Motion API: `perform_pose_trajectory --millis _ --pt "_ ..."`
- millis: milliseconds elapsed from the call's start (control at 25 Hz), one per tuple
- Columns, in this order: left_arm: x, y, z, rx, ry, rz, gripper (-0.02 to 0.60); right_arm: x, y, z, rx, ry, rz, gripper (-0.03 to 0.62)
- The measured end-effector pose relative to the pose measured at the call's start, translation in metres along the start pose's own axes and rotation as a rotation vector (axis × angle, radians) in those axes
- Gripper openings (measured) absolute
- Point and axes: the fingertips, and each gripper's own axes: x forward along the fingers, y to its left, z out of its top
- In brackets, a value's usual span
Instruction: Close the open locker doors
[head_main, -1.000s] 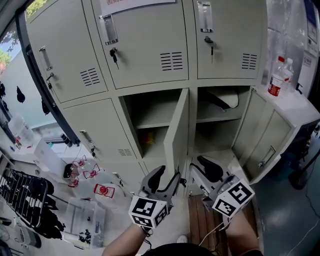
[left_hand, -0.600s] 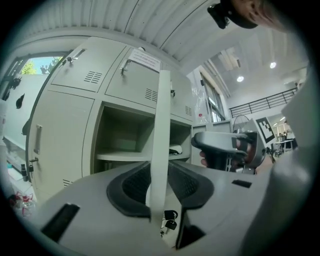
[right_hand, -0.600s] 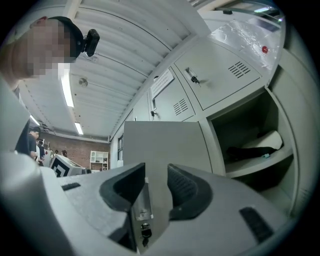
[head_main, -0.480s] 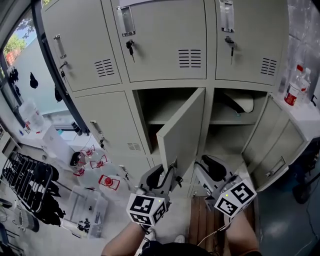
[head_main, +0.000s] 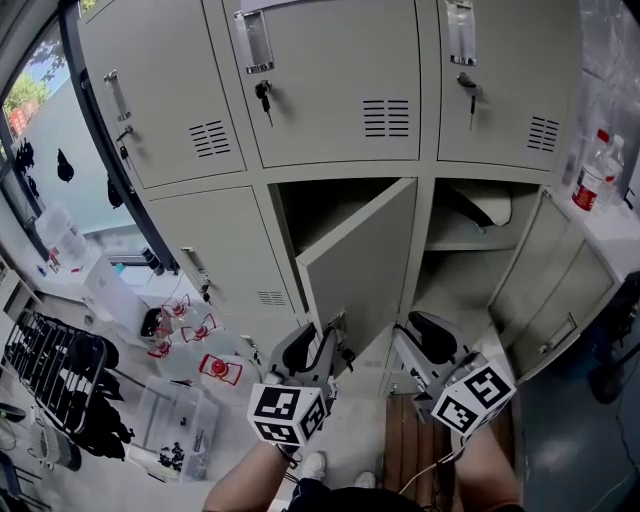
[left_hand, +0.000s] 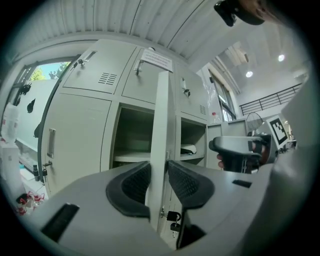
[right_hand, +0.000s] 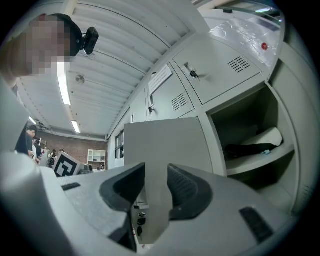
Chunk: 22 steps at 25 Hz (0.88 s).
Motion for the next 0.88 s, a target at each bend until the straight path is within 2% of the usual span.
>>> perform_pose_trajectory --millis 640,880 --pt "0.018 0.061 0.007 0.021 0.017 -0.031 0.107 0.047 0.007 -0.007 0.01 -0.008 -0.099 0.129" --pt "0.028 0.083 0.008 0.023 0.022 -0.013 0.159 0.059 0.01 -0.007 0.008 -0.01 -0.124 0.129"
